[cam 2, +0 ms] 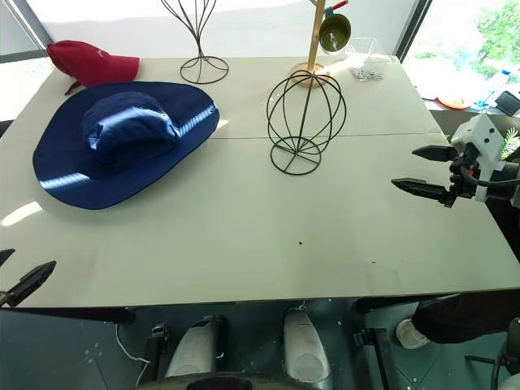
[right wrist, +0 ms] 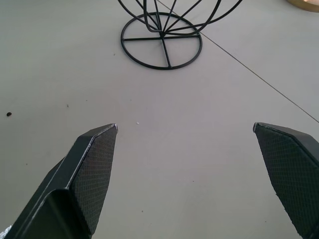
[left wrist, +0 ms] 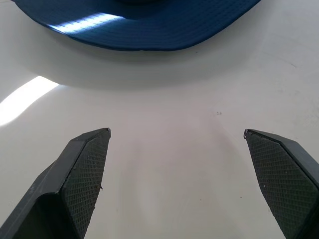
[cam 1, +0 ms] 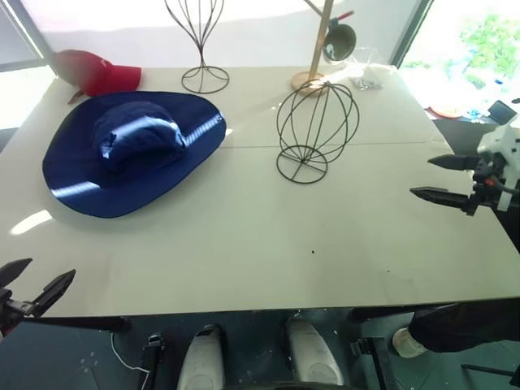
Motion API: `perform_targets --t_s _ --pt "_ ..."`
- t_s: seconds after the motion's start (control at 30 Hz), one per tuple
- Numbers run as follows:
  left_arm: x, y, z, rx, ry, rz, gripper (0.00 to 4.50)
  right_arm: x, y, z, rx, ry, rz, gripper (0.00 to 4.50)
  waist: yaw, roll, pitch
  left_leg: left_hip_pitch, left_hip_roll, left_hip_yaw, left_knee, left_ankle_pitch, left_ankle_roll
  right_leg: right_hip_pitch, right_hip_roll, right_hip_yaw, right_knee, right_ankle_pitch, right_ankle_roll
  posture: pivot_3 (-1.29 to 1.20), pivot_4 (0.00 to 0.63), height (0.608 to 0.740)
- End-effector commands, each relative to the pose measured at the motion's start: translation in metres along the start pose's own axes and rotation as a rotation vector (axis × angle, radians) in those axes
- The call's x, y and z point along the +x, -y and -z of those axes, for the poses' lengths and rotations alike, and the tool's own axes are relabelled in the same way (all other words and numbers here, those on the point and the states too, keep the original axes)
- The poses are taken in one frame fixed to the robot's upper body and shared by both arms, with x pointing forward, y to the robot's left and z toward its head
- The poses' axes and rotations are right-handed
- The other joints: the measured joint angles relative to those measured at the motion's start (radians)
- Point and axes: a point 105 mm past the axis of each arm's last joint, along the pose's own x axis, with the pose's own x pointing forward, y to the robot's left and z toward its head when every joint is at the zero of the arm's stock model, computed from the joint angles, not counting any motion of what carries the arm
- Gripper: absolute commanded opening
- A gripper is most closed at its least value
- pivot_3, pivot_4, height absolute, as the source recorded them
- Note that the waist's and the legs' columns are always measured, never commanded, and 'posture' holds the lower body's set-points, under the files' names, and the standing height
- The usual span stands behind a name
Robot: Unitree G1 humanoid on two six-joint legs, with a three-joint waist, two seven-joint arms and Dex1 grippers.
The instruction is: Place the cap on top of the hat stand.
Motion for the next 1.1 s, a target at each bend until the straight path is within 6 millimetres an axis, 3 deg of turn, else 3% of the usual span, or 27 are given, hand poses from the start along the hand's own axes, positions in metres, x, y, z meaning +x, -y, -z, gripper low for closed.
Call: perform_targets --t_s 0.03,0.3,0.63,0.77,0.9,0.97,1.1 --pt "-0.006 -0.001 -0.008 0.032 0.026 -0.011 4.5 -0.006 0.005 -0.01 -0.04 0.022 0.018 4.47 0.0 0.0 0.0 0.0 0.0 0.0 0.0 0.0 0.0 0.0 0.0 0.0 0.0 0.0 0.0 0.0 0.15 0.739" --pt "-0.002 -0.005 -0.007 0.015 0.022 -0.019 4.5 -0.007 0.01 -0.006 -0.053 0.013 0.054 4.47 0.0 0.0 0.0 0.0 0.0 0.0 0.0 0.0 0.0 0.0 0.0 0.0 0.001 0.0 0.0 0.0 0.15 0.739" --pt "0.003 -0.008 -0.023 0.061 0.048 0.011 4.5 -0.009 0.008 -0.013 -0.045 0.044 0.057 4.47 0.0 0.0 0.0 0.0 0.0 0.0 0.001 0.0 0.0 0.0 0.001 0.0 0.003 0.0 0.0 0.0 0.15 0.739" --pt "0.013 0.007 -0.055 0.165 0.085 0.111 4.5 -0.005 -0.005 -0.022 -0.065 0.062 -0.001 4.47 0.002 0.0 0.0 0.0 0.0 0.0 0.002 0.0 0.0 0.0 0.001 0.0 0.004 0.0 0.0 0.0 0.15 0.739" --pt "0.032 0.027 -0.087 0.38 0.097 0.178 4.5 -0.004 -0.023 -0.033 -0.107 0.046 -0.071 4.47 0.005 0.0 0.0 0.0 0.0 -0.001 0.004 0.0 0.0 0.001 0.001 0.0 0.004 0.0 0.0 0.0 0.15 0.739" --pt "0.041 0.035 -0.089 0.465 0.053 0.192 4.5 -0.005 -0.031 -0.041 -0.121 0.05 -0.087 4.47 0.003 0.001 0.0 0.0 0.0 0.0 0.004 0.0 0.0 0.001 0.001 0.0 0.004 0.0 0.0 0.0 0.15 0.739" --pt "0.067 0.066 -0.102 0.638 0.085 0.267 4.5 -0.012 -0.066 -0.06 -0.12 0.086 -0.185 4.47 0.004 0.004 0.001 0.0 0.0 -0.001 0.002 0.0 0.0 0.0 0.001 0.0 0.005 0.0 0.001 0.0 0.15 0.739"
